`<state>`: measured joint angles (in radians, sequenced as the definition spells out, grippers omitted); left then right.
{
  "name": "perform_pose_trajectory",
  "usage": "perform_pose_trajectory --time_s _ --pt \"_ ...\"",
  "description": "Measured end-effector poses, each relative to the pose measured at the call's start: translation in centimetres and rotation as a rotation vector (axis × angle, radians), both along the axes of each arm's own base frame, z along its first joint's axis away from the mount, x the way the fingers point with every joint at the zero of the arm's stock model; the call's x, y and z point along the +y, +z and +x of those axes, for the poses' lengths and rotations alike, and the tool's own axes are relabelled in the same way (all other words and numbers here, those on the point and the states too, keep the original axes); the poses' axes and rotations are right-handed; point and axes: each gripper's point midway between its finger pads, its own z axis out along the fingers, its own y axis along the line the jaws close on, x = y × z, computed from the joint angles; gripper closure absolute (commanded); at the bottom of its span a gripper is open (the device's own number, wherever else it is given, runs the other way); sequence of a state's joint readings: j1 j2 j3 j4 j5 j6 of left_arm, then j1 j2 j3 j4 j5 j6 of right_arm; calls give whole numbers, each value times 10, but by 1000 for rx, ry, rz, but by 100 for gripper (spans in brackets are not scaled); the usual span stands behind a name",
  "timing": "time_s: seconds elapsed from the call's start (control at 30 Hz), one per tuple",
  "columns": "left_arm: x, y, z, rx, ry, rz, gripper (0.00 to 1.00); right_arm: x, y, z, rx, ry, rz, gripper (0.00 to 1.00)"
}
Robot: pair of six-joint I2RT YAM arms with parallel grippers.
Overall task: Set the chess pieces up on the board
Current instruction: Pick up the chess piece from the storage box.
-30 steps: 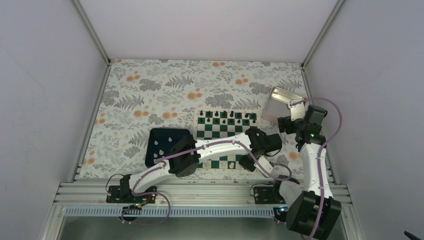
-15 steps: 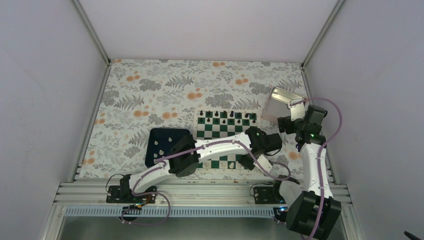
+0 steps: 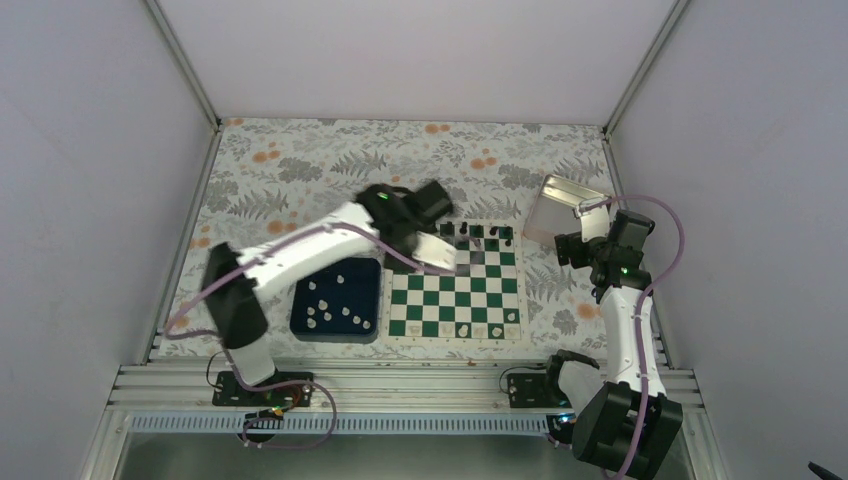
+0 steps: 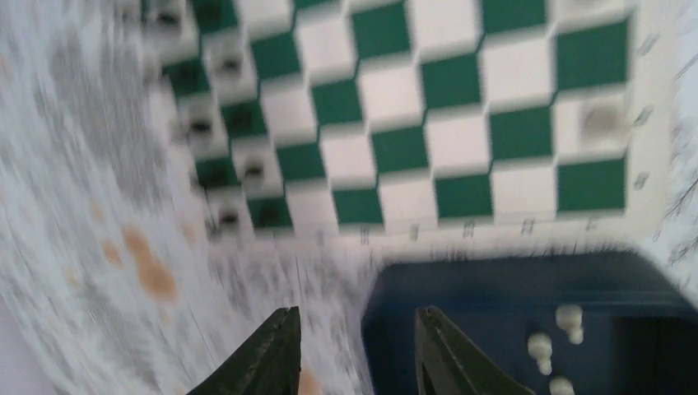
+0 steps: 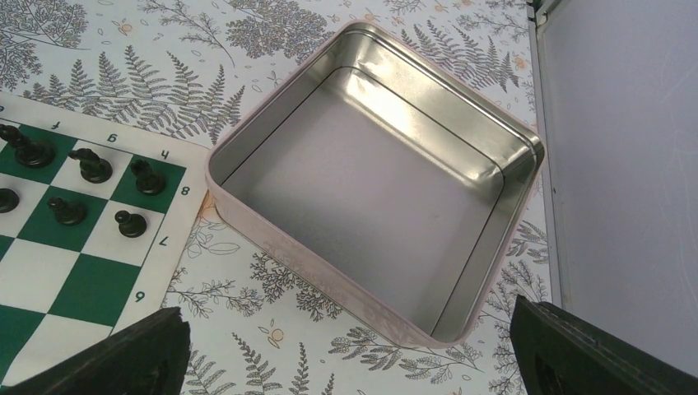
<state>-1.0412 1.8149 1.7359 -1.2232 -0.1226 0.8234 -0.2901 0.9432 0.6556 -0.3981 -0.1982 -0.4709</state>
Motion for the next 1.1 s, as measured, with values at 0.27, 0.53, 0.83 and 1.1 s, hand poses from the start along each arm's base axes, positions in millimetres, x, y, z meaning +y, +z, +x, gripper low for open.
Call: perform_pose_trajectory --time_s 0.27,0.53,0.83,1.1 --pt "162 -48 17 72 346 62 65 0 -1 0 4 1 1 0" --pt "219 -100 -19 206 458 78 64 1 -6 0 23 2 8 0" --pt "214 -120 -26 258 461 31 64 0 -7 0 27 2 9 0" --pt "216 -131 -28 272 467 40 64 0 -7 0 27 2 9 0"
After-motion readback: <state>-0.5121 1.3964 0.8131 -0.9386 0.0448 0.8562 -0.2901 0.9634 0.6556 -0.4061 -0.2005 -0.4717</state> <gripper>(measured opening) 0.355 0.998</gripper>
